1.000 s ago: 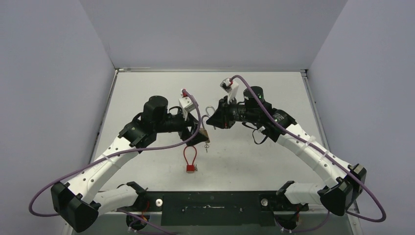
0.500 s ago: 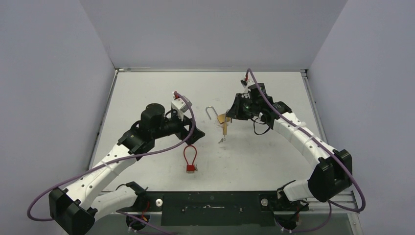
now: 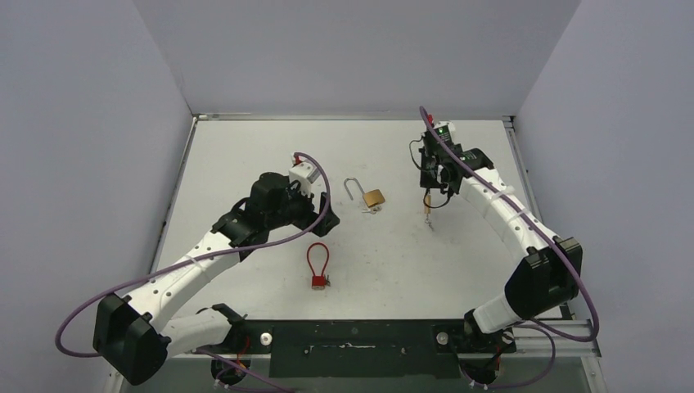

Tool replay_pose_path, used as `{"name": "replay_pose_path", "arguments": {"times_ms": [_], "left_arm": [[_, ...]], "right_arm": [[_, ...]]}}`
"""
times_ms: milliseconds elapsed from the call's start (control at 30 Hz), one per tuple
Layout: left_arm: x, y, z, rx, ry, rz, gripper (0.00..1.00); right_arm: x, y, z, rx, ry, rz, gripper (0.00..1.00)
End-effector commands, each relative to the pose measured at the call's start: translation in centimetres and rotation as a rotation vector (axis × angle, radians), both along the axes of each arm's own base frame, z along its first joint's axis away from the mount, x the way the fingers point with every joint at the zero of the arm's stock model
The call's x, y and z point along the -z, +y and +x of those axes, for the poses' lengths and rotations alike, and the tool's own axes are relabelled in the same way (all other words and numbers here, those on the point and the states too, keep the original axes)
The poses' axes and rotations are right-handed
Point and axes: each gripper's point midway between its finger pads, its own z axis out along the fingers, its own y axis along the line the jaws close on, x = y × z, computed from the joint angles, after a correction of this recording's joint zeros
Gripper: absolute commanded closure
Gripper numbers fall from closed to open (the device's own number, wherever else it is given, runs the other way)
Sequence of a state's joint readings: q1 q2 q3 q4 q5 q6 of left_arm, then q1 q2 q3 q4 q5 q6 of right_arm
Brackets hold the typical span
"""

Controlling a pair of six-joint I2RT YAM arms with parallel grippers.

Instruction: Unlock with the key

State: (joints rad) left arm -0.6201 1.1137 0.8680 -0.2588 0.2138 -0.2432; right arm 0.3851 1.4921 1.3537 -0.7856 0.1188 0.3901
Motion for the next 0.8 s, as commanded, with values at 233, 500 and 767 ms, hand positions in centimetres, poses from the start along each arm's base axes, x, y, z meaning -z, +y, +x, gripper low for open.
{"name": "replay_pose_path", "arguments": {"times_ms": [233,500,767], "left_arm": [[0.1,1.6,1.1,-0.147,0.022,-0.011,0.14],[0.9,4.2,1.7,-0.29,0.041,0.037,0.14],[1.1,4.6,1.1,-0.303,0.054,0.015,0.13]], "right_arm": [[2.9,-5.6,2.0,0.109,0.083,-0.406,1.0],[6.3,-2.2,4.5,0.051,0.126,-0.441,1.0],[9.5,4.0,5.5,-0.055,0.153,-0.397,0.97]]}}
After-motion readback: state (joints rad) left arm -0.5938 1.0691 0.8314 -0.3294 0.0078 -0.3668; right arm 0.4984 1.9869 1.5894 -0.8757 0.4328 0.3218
